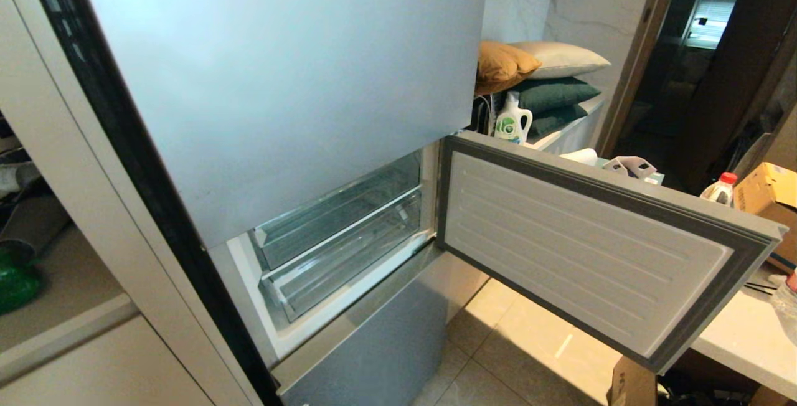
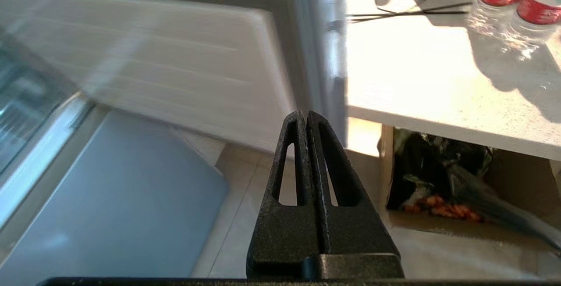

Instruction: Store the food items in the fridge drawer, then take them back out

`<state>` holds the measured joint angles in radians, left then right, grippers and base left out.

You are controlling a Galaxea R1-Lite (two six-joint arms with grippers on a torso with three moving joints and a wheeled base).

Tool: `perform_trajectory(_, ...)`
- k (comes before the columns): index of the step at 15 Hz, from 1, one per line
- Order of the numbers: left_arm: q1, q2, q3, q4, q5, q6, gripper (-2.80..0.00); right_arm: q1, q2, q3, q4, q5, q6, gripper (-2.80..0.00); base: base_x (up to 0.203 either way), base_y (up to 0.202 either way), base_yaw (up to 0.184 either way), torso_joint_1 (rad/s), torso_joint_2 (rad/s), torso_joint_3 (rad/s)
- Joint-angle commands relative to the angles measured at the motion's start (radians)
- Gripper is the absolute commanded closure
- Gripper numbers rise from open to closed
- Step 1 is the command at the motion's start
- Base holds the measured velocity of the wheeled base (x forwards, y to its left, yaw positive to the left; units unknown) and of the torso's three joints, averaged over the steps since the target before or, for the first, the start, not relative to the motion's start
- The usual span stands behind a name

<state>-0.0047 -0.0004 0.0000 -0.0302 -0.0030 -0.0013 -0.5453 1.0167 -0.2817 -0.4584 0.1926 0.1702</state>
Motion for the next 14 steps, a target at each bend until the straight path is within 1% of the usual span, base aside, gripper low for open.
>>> perform_trajectory(1,0.000,0.000,0.011,0.000,0.000,0.000,0.00,-0.086,0.181,0.010,-0.082,0.023,0.000,0.00,0.000,0.000,0.000,0.000,0.00,0.000)
perform_trajectory(3,0.000,0.000,0.011,0.000,0.000,0.000,0.00,-0.125,0.265,0.005,-0.134,0.055,0.000,0.00,0.000,0.000,0.000,0.000,0.00,0.000)
perform_trajectory(8,0.000,0.000,0.011,0.000,0.000,0.000,0.00,-0.210,0.450,-0.027,-0.258,0.090,0.004,0.00,0.000,0.000,0.000,0.000,0.00,0.000)
perform_trajectory(12,0.000,0.000,0.011,0.000,0.000,0.000,0.00,-0.217,0.543,-0.128,-0.269,0.118,0.003,0.00,0.000,0.000,0.000,0.000,0.00,0.000)
perform_trajectory(14,0.000,0.000,0.011,0.000,0.000,0.000,0.00,-0.217,0.586,-0.175,-0.269,0.164,0.001,0.00,0.000,0.000,0.000,0.000,0.00,0.000)
